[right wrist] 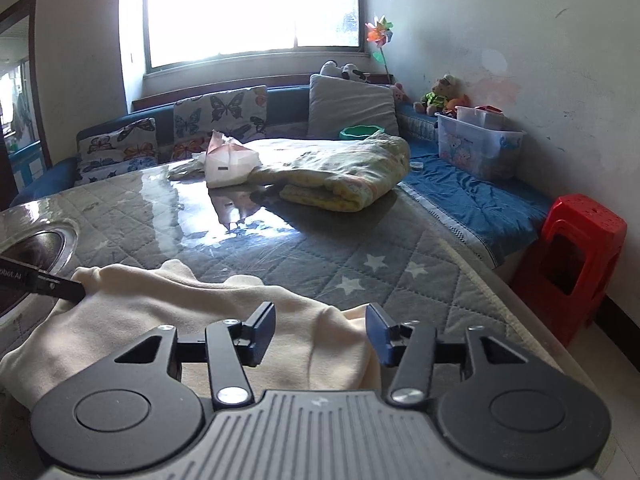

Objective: Fold clothes

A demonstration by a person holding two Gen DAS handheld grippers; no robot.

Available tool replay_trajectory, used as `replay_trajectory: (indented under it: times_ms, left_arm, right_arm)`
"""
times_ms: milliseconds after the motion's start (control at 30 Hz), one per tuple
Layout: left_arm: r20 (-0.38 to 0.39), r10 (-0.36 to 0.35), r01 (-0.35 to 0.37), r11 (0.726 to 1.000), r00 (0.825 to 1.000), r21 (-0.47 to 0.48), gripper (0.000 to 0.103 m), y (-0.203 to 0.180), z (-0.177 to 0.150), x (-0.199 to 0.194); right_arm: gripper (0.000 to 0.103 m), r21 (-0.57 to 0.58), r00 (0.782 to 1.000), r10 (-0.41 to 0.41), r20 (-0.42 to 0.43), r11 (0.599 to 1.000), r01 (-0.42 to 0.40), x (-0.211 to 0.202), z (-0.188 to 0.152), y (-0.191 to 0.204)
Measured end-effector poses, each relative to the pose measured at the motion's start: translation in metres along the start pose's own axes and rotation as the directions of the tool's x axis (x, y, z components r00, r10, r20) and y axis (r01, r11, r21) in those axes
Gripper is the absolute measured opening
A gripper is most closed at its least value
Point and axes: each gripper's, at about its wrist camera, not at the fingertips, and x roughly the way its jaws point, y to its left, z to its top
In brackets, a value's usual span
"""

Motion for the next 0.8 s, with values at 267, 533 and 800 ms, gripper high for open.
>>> replay_trajectory:
  times_ms: [267, 533, 800]
  left_arm:
    - [0.016, 0.014, -0.015, 0.999, 1.0, 0.031, 0.056, -0.017, 0.01, 0.007]
    - [0.043, 0.002, -0.007, 0.992, 0.999, 0.126, 0.061, -0.041, 0.016, 0.012]
    - [0.032, -0.015, 0.008, 0.981, 0.999, 0.193, 0.064, -0.059, 0.022, 0.03]
  right_arm:
    - [0.069, -0.062, 0.999, 0.03, -0.017, 0.998, -0.031, 0.021, 0.008, 0.024]
    - [0.074, -0.117, 0.997, 0.064, -0.035, 0.991, -0.067, 0.041, 0.017, 0.047]
    - [0.078, -0.133, 0.996, 0.065, -0.054, 0.989, -0.072, 0.049, 0.019, 0.051]
